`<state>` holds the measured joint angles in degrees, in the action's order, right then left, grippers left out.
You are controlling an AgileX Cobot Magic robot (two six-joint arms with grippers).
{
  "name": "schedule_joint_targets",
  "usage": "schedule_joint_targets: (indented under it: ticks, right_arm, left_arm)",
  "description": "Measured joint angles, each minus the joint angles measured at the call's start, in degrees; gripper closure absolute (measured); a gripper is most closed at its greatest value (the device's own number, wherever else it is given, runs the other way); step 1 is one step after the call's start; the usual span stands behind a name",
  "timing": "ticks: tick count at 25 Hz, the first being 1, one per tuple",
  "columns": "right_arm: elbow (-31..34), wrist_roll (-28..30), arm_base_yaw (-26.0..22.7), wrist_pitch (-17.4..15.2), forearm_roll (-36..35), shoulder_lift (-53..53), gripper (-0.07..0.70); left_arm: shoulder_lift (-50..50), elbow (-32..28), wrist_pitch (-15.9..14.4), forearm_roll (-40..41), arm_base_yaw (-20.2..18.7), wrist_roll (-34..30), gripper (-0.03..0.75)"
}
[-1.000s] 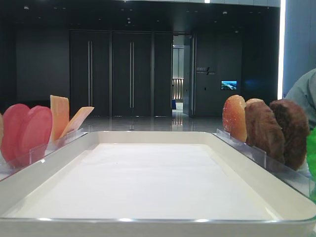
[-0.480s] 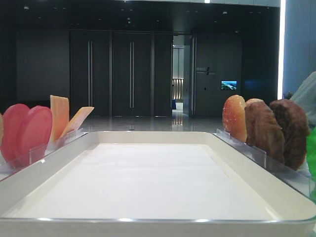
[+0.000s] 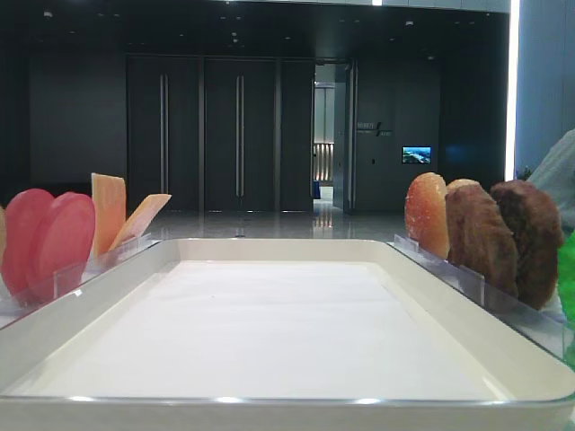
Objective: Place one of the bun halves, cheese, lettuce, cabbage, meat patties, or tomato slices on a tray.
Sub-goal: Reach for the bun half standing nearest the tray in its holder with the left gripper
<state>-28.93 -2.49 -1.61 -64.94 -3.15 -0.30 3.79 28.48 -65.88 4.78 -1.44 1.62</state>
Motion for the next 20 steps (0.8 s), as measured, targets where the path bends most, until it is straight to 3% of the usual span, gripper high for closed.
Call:
schedule_joint_targets:
  ticks: [10, 20]
  right_arm:
    - [0.0, 0.0, 0.0, 0.0, 0.0, 0.0, 0.225]
    - [0.0, 0.0, 0.0, 0.0, 0.0, 0.0, 0.222]
  left_arm:
    - [6.94, 5.86, -2.13, -0.3, 0.0, 0.32, 0.068]
    - [22.12, 9.62, -3.46, -3.92, 0.0, 1.58, 0.093]
